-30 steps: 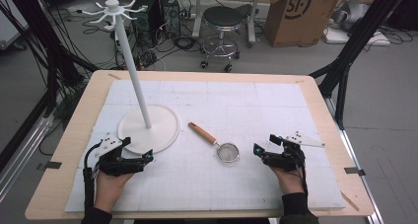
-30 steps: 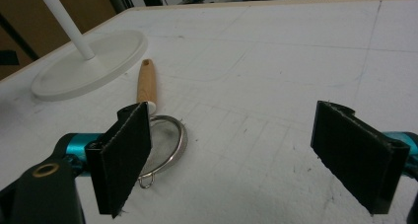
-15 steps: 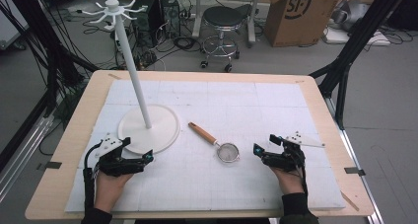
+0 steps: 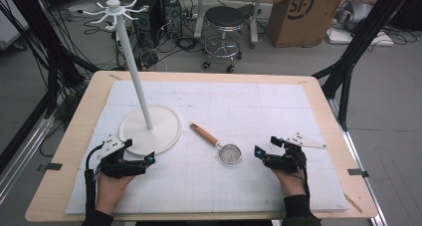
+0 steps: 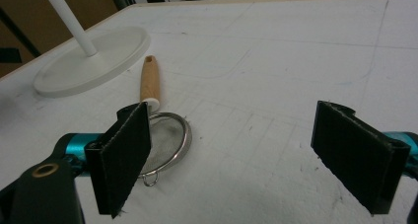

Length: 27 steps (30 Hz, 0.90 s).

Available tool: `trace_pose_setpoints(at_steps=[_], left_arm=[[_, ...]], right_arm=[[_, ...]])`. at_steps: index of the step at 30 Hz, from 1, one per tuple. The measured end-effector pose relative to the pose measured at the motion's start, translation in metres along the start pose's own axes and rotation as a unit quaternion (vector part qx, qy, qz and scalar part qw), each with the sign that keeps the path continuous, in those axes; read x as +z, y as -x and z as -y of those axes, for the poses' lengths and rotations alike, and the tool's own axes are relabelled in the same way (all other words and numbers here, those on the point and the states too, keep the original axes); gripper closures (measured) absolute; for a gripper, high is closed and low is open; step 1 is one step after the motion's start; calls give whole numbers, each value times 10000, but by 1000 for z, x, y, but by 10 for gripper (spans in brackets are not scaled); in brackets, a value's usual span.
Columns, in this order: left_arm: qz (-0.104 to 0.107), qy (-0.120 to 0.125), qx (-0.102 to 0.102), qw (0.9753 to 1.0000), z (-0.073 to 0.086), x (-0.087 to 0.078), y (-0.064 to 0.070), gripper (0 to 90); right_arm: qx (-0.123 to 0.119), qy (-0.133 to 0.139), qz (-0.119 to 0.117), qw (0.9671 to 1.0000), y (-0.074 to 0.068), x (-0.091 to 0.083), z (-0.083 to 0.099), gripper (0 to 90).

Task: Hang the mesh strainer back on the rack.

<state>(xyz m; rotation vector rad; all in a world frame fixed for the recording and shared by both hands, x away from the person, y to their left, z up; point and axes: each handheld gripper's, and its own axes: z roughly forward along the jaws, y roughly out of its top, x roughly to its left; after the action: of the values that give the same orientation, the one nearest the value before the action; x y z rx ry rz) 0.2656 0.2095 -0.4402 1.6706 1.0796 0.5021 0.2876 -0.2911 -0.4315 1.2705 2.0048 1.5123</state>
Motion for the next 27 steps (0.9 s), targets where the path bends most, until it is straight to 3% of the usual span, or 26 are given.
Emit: trace_pose_setpoints(at_steps=[15,22,27], left_arm=[[-4,6,0,10000,0,0,0,16],[24,-13,14,10000,1,1,1,17],[52,-11,29,10000,1,1,3,17]], right_arm=[[42,-5,-83,10000,0,1,-1,151],[49,-6,-272,9996,-9,9,-7,154],[43,-148,-369,9992,-12,16,-10,157]])
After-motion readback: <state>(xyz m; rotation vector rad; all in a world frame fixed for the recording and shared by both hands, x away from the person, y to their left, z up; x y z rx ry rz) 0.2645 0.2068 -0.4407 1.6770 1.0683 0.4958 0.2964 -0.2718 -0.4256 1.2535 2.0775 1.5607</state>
